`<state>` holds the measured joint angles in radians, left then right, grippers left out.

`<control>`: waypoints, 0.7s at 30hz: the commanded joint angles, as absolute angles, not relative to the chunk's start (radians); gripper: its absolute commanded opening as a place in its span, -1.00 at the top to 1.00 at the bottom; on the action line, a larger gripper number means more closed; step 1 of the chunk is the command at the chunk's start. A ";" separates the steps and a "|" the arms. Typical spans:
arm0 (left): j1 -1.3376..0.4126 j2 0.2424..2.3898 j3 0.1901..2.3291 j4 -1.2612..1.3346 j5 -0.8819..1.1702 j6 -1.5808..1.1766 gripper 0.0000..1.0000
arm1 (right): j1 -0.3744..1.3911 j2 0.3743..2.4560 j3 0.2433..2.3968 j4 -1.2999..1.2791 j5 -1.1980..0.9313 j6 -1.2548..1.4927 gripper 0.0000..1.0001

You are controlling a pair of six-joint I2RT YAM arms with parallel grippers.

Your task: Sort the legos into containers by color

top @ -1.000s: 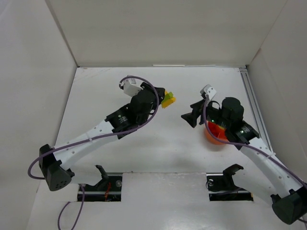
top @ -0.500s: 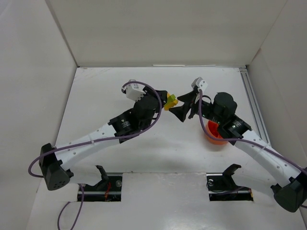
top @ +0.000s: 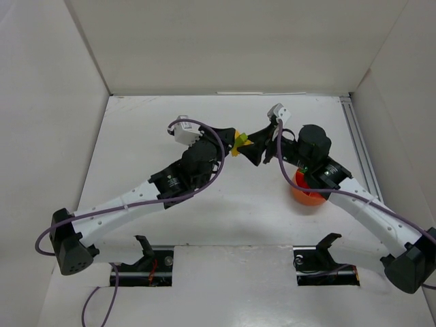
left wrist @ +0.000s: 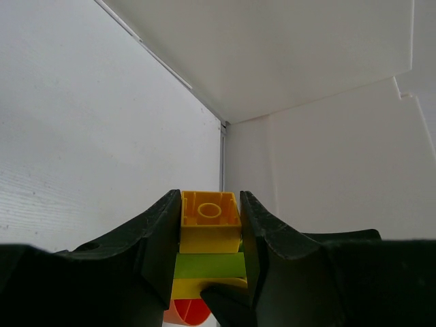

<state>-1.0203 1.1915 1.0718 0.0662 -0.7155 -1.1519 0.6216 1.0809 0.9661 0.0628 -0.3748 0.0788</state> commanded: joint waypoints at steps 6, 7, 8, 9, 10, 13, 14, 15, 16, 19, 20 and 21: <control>-1.026 1.132 1.031 0.195 -0.738 -1.127 0.43 | 0.626 1.106 1.035 0.123 -0.446 0.092 0.34; -1.026 1.132 1.031 0.195 -0.738 -1.118 0.43 | 0.626 1.106 1.035 0.123 -0.446 0.092 0.41; -1.026 1.132 1.031 0.195 -0.750 -1.118 0.43 | 0.626 1.106 1.035 0.123 -0.456 0.092 0.47; -1.026 1.132 1.031 0.186 -0.764 -1.118 0.43 | 0.626 1.106 1.035 0.123 -0.465 0.092 0.55; -1.026 1.132 1.031 0.186 -0.764 -1.118 0.43 | 0.626 1.106 1.035 0.123 -0.465 0.092 0.59; -1.026 1.121 1.031 0.163 -0.799 -1.118 0.43 | 0.626 1.094 1.025 0.101 -0.465 0.092 0.97; -1.026 1.121 1.031 0.152 -0.825 -1.118 0.43 | 0.626 1.094 1.011 0.101 -0.465 0.092 1.00; -1.026 1.112 1.031 0.143 -0.837 -1.118 0.43 | 0.614 1.077 1.000 0.088 -0.465 0.092 1.00; -1.026 1.112 1.031 0.121 -0.851 -1.118 0.43 | 0.601 1.066 0.977 0.078 -0.465 0.092 1.00; -1.013 1.103 1.040 0.077 -0.885 -1.129 0.43 | 0.568 0.993 0.919 0.031 -0.465 0.092 1.00; -1.012 1.103 1.040 0.066 -0.885 -1.140 0.43 | 0.568 0.941 0.905 0.006 -0.465 0.092 1.00; -0.996 1.103 1.040 0.055 -0.885 -1.140 0.43 | 0.551 0.916 0.896 -0.012 -0.465 0.092 1.00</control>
<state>-1.0229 1.1454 1.0363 0.0849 -0.8059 -1.1324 0.5819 1.0103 0.9161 0.0204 -0.4446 0.0978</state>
